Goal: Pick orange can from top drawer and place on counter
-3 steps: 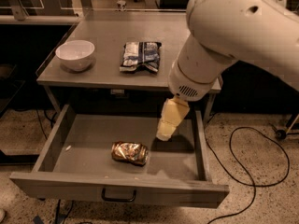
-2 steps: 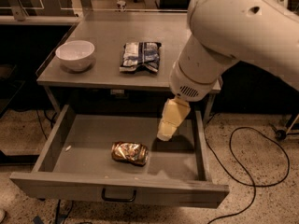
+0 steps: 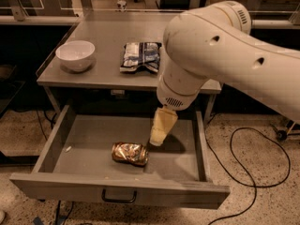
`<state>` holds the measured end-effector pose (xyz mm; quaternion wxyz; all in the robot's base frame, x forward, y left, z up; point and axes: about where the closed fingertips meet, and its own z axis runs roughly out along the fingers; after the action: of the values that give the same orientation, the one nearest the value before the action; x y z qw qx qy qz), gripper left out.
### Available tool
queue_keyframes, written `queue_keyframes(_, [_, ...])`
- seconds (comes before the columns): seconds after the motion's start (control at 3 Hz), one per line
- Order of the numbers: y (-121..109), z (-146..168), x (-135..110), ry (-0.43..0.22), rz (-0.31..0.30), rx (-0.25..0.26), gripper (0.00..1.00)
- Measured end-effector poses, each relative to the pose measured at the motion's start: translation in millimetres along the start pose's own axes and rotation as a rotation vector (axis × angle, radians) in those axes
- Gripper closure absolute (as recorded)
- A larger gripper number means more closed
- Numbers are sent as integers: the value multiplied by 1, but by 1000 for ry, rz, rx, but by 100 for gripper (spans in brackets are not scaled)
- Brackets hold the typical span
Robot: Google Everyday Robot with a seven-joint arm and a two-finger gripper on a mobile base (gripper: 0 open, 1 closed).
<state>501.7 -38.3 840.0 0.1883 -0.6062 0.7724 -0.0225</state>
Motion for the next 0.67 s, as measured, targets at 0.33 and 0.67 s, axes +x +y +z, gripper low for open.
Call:
queue_keyframes(0.33, [12,18,-9,1,-24,-8,0])
queue_keyframes(0.67, [32,64,-31,-7,-60,-29,0])
